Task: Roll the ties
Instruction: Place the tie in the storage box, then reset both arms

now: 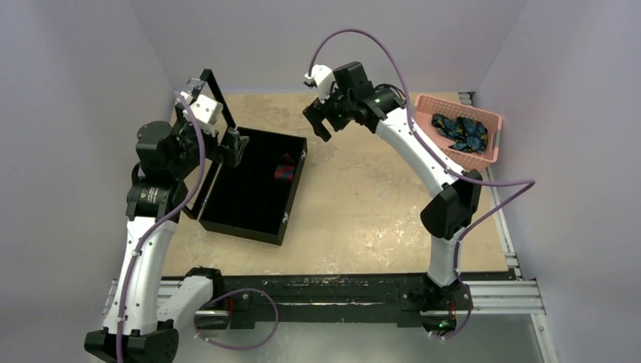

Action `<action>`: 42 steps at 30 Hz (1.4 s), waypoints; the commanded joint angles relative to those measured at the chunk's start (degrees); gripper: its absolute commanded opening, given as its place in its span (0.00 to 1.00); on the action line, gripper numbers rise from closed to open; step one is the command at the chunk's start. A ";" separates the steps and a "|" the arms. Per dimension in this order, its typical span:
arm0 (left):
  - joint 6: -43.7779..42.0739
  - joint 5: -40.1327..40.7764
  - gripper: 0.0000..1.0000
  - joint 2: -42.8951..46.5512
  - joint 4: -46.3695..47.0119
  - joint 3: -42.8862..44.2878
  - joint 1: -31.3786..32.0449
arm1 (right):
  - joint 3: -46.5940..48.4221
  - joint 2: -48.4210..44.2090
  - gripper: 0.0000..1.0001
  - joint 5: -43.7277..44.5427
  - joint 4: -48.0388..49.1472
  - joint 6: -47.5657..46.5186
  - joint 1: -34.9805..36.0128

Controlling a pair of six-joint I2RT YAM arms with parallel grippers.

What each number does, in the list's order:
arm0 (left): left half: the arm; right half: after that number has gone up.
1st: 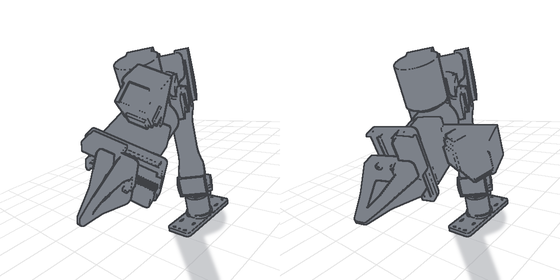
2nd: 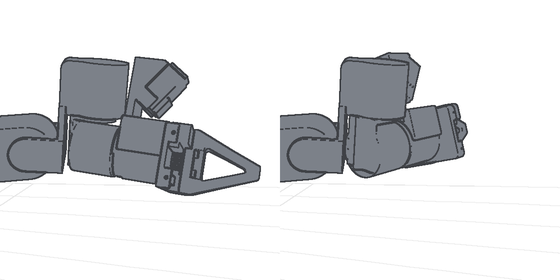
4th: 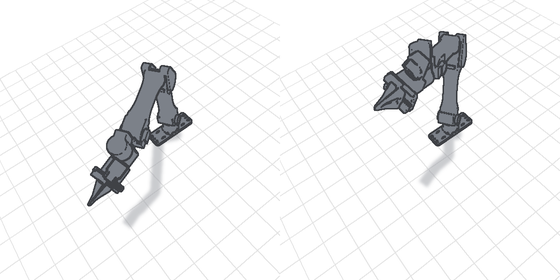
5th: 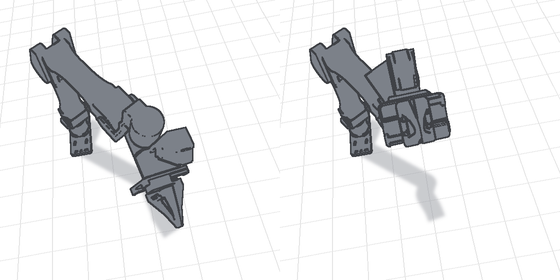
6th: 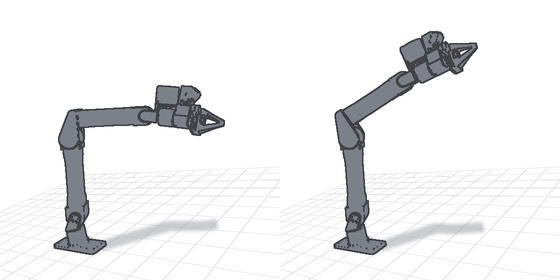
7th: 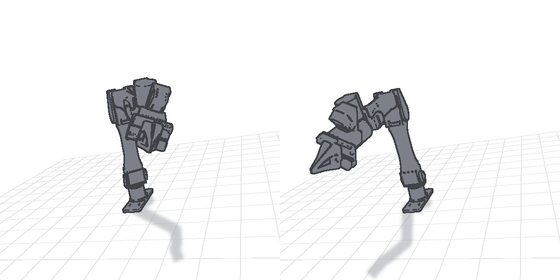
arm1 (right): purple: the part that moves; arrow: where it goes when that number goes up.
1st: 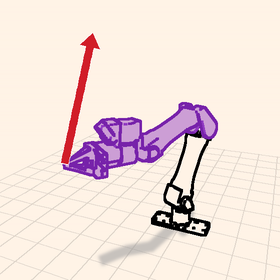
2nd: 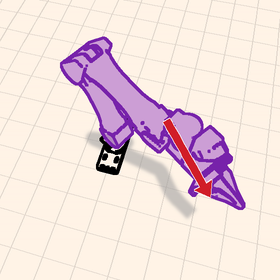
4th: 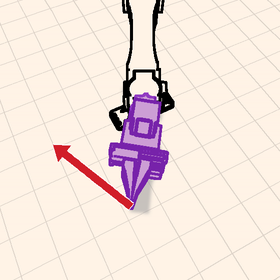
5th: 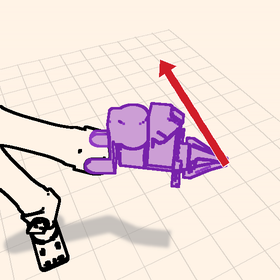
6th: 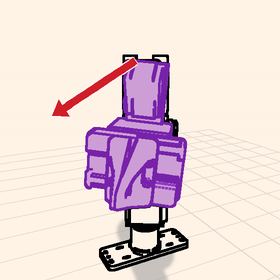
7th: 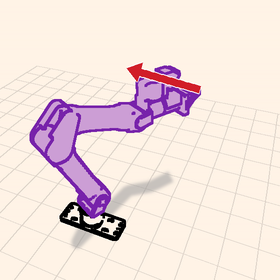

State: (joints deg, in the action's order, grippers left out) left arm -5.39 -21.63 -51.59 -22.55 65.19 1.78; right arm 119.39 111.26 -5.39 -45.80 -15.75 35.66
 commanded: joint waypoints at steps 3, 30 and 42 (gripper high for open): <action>-10.97 -3.66 1.00 -6.58 -9.13 7.68 7.97 | -6.62 -7.09 0.91 -3.60 2.20 3.40 -4.76; -21.25 -0.41 1.00 -46.32 -21.29 18.20 32.60 | -50.18 -30.71 0.98 -9.55 7.95 3.08 -27.60; -40.70 8.91 1.00 -55.85 -20.99 18.07 34.88 | -52.60 -30.67 0.98 -10.07 8.75 3.18 -28.28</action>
State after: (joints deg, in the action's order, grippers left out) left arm -38.74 -15.07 -106.08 -44.38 82.87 36.23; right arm 65.21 81.10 -13.43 -38.81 -13.02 7.79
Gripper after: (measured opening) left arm 0.998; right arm 0.983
